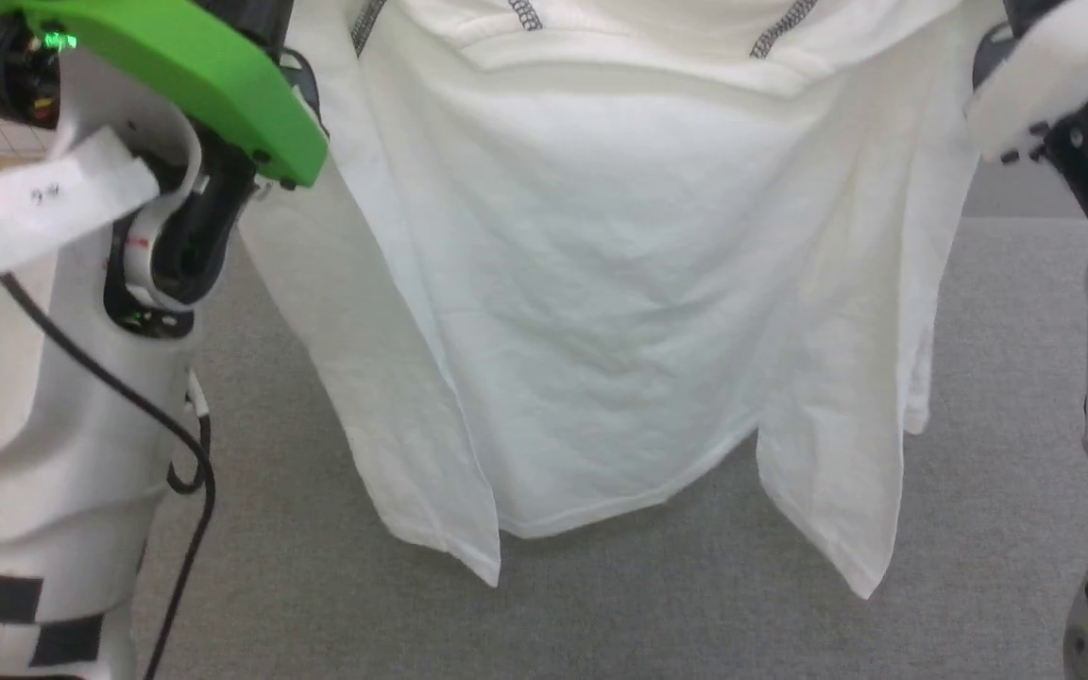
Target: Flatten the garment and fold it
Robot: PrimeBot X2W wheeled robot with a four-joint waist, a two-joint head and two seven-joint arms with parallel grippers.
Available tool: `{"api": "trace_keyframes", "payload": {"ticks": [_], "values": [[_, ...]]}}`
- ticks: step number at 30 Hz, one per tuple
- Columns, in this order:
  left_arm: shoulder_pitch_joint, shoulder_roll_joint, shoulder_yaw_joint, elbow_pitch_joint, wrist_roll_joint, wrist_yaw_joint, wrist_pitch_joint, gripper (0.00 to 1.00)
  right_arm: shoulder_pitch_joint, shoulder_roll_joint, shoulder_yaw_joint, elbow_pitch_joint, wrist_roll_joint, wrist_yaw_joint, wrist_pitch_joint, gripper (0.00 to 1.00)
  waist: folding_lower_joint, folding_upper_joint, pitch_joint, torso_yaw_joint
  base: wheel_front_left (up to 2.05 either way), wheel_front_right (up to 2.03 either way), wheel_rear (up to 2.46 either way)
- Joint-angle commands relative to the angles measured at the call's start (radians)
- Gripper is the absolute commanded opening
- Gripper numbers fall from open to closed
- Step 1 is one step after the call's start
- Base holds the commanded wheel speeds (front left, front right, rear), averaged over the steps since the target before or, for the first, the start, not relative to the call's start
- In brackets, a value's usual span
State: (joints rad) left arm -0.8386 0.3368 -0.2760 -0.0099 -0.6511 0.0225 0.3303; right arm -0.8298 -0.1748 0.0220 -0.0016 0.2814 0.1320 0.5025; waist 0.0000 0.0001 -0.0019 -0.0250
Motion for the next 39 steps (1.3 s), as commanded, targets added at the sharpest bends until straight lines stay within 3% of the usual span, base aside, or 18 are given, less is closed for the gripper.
{"api": "trace_keyframes", "payload": {"ticks": [1,6,13,23,32,39], "values": [[-0.036,0.01,-0.008,0.019,0.005,-0.007,0.019,0.0,-0.037,0.001,0.009,0.03,-0.01,-0.001,0.009,0.0,0.0,-0.0001,0.038,-0.008,0.0,0.0,0.0],[-0.145,0.013,-0.017,0.088,0.022,0.0,0.061,0.0,-0.164,-0.005,0.022,0.152,-0.055,-0.001,0.013,0.0,0.0,-0.0001,0.131,-0.018,0.0,0.0,0.0],[-0.339,0.003,-0.024,0.184,0.077,0.007,0.039,0.0,-0.36,-0.005,0.004,0.302,-0.149,-0.001,-0.069,0.0,0.0,-0.0001,0.292,-0.026,0.0,0.0,0.0],[-0.585,-0.036,-0.018,0.342,0.153,0.004,-0.138,0.0,-0.633,-0.022,-0.044,0.49,-0.327,-0.001,-0.237,0.0,0.0,-0.0001,0.508,-0.005,0.0,0.0,0.0],[-0.591,-0.059,-0.028,0.498,0.155,-0.055,-0.306,0.0,-0.637,-0.016,-0.009,0.65,-0.399,-0.001,-0.366,0.0,0.0,-0.0001,0.564,0.02,0.0,0.0,0.0],[-0.469,-0.003,-0.066,0.487,0.123,-0.127,-0.331,0.0,-0.547,-0.077,0.118,0.69,-0.259,-0.001,-0.41,0.0,0.0,-0.0001,0.563,0.031,0.0,0.0,0.0]]}}
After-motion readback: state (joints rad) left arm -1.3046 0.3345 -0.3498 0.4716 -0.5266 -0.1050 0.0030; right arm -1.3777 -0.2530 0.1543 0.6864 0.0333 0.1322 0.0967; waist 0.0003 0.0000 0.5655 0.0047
